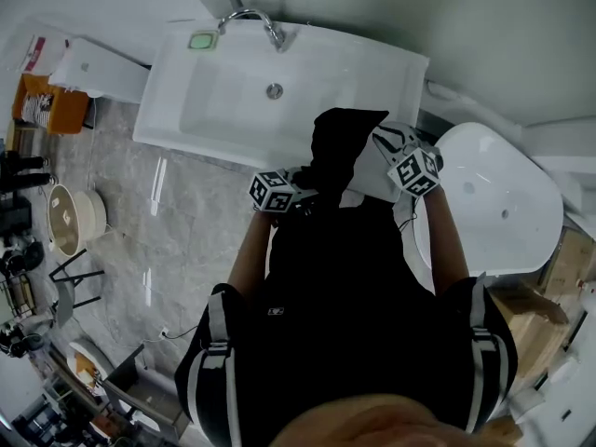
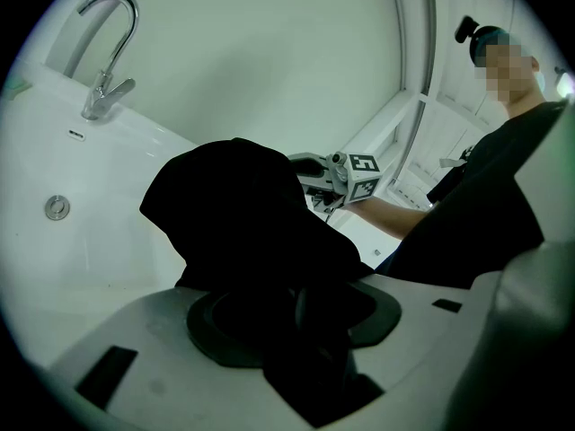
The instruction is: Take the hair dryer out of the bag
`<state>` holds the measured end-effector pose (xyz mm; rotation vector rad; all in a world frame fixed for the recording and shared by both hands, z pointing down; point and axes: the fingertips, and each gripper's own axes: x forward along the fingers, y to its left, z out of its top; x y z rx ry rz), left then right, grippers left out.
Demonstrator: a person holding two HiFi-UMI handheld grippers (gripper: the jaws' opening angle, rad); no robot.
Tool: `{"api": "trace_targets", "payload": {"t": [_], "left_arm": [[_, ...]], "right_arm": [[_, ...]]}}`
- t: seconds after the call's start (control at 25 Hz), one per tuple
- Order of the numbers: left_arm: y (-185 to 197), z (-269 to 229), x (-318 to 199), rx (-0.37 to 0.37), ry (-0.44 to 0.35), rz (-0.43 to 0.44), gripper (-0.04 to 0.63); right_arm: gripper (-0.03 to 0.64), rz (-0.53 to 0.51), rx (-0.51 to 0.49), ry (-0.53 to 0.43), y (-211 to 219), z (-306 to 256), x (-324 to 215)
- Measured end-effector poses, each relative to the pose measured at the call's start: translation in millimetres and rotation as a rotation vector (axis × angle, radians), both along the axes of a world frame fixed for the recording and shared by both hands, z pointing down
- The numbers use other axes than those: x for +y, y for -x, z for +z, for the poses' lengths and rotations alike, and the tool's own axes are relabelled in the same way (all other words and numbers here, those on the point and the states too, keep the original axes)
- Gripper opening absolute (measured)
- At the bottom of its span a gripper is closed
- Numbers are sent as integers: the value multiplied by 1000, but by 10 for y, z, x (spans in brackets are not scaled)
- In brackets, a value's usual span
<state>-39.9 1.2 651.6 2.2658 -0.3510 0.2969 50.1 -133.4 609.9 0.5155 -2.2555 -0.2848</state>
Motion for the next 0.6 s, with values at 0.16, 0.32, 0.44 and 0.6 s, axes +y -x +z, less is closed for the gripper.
{"api": "trace_targets", "payload": {"t": [0.16,0.32,0.44,0.6], "left_arm": [[-25,-4,13,-11,-17,31,193],[-52,-16,34,-26,-26,58,192],[-67,-48,30,-21,-33,57,193],[-92,-66,64,-16,-39,73,192]], "right_arm": [[308,-135,248,-154,-21,141,11],[80,-66,125,-108,12,20,10],[68,14,19,-58,-2,-91,-47],[67,71,1,-78,-79,-181,-156]]}}
